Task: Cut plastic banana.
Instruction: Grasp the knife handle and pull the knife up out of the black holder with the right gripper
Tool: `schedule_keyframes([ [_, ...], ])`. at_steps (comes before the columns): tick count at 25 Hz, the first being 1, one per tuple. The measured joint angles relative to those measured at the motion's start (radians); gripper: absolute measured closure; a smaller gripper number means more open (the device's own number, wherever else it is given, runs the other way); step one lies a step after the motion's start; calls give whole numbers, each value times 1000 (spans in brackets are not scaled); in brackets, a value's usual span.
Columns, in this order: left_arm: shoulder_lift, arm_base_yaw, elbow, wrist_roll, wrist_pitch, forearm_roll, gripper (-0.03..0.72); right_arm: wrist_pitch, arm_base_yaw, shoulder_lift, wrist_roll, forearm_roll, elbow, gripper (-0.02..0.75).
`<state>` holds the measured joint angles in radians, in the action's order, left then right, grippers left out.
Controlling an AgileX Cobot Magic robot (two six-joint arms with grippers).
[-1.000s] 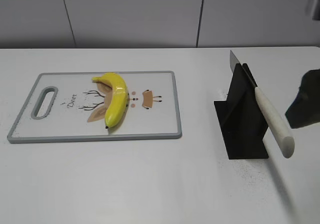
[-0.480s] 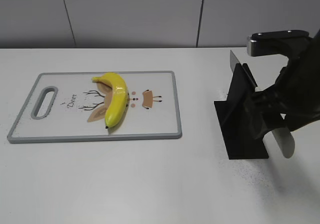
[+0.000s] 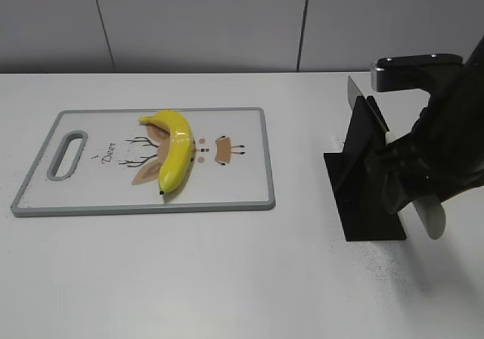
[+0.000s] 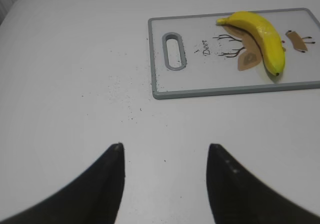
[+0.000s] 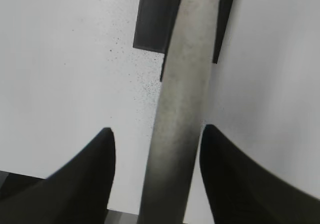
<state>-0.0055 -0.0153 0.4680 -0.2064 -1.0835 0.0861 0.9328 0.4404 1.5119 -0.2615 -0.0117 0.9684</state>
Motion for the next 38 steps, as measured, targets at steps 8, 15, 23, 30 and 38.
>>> schedule_keyframes([
  [8,0,0,0,0,0,0,172,13,0,29,-15,0,0,462],
  [15,0,0,0,0,0,1,173,33,-5,30,-97,4,0,570],
  [23,0,0,0,0,0,1,174,42,-5,-7,-101,0,0,573],
  [30,0,0,0,0,0,1,174,54,-5,-98,-112,5,0,573],
  [38,0,0,0,0,0,1,174,54,-5,-203,-155,59,0,574],
])
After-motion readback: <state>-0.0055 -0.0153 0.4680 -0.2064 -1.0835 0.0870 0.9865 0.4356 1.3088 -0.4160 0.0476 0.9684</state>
